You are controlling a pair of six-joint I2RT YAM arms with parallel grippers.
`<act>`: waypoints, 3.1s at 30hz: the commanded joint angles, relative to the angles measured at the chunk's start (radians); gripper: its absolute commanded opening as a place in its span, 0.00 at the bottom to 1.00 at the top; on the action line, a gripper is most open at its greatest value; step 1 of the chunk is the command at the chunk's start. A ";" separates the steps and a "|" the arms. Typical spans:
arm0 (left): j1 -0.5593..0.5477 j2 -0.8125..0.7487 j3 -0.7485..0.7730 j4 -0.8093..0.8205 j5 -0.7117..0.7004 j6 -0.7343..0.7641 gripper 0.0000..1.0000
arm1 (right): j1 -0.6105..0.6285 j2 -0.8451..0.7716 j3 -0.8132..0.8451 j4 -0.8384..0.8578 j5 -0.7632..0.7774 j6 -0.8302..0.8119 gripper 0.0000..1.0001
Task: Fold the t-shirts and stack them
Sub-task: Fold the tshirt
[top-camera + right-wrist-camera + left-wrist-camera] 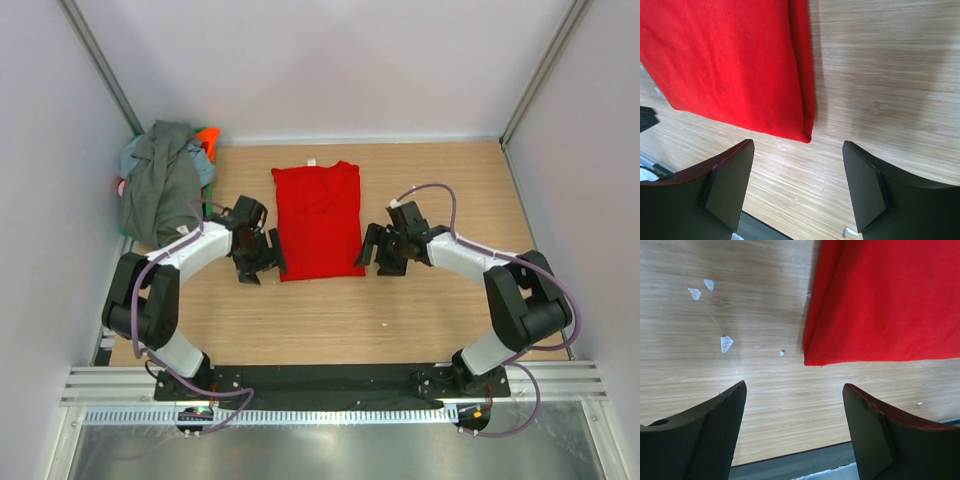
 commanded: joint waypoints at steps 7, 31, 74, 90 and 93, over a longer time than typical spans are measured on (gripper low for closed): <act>-0.007 -0.061 -0.121 0.248 0.036 -0.082 0.78 | 0.005 0.031 -0.074 0.208 -0.081 0.081 0.72; -0.008 -0.035 -0.274 0.440 0.021 -0.135 0.54 | 0.005 0.123 -0.144 0.293 -0.104 0.070 0.19; -0.341 -0.610 -0.475 0.131 -0.151 -0.368 0.00 | 0.370 -0.515 -0.340 -0.068 0.207 0.281 0.01; -0.347 -0.758 -0.189 -0.252 -0.331 -0.320 0.00 | 0.467 -0.603 -0.098 -0.305 0.448 0.312 0.01; -0.344 -0.675 -0.103 -0.255 -0.355 -0.285 0.00 | 0.466 -0.540 0.000 -0.338 0.498 0.280 0.01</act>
